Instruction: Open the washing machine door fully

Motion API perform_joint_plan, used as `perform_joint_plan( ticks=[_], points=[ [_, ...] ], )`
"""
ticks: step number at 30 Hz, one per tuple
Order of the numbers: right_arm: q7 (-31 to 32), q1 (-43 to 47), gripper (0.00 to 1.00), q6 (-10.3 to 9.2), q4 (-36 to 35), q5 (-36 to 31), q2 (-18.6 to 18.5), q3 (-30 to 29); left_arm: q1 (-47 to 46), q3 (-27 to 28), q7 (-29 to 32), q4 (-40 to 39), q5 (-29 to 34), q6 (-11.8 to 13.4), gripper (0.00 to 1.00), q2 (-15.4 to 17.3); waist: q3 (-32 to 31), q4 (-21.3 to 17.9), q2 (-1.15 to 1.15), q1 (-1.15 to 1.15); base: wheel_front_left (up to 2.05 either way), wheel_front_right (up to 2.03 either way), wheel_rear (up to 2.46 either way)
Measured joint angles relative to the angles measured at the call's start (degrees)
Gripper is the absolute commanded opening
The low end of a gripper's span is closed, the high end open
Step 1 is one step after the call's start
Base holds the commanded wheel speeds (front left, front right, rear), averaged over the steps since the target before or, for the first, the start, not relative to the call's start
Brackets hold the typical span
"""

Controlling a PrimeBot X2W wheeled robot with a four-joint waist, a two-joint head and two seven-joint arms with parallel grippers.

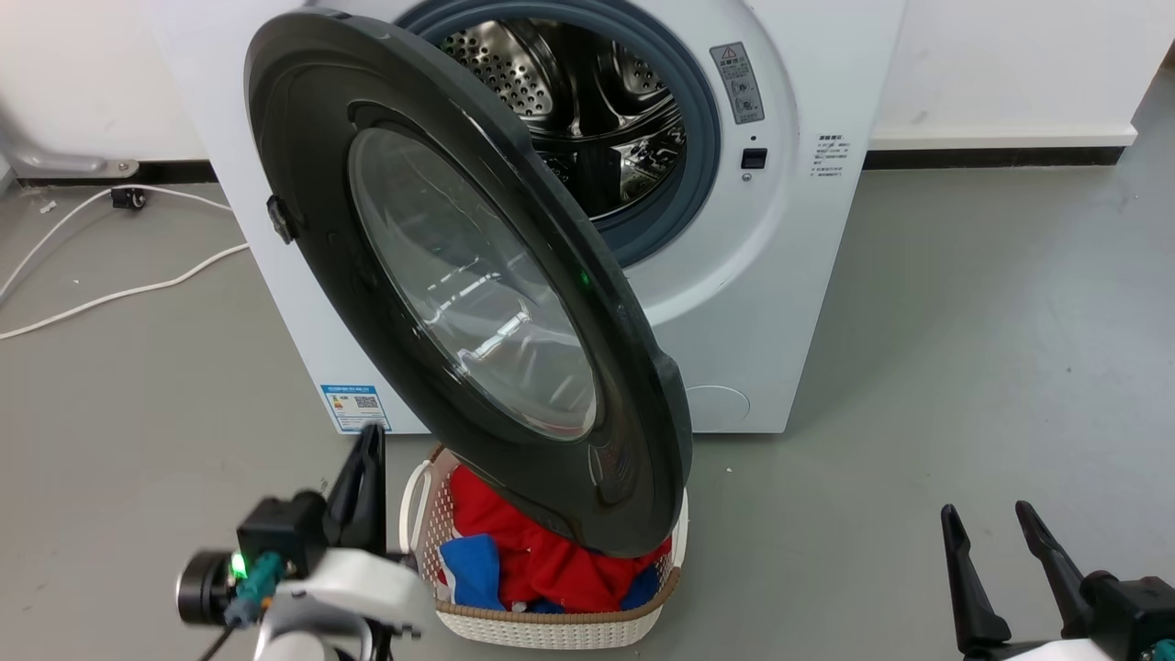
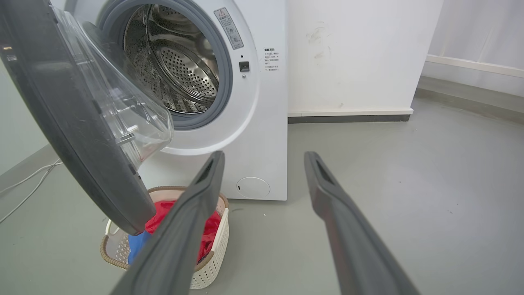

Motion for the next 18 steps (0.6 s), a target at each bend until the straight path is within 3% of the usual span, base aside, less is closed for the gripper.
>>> perform_joint_plan(
  ticks=[11, 18],
  points=[
    [-0.08, -0.43, 1.0, 0.0, -1.21, -0.26, 0.05, 0.96, -10.61, -0.42, 4.63, -13.36, -0.48, 1.65, 0.0, -0.11, 0.33, 0.22, 0.0, 0.0, 0.0, 0.0, 0.0],
    [0.33, -0.57, 1.0, -0.01, -2.1, -0.31, 0.07, 1.01, -18.3, -7.26, 9.11, -21.7, -1.04, 1.45, 0.0, -1.48, 0.77, 0.39, 0.0, 0.0, 0.0, 0.0, 0.0]
  ],
)
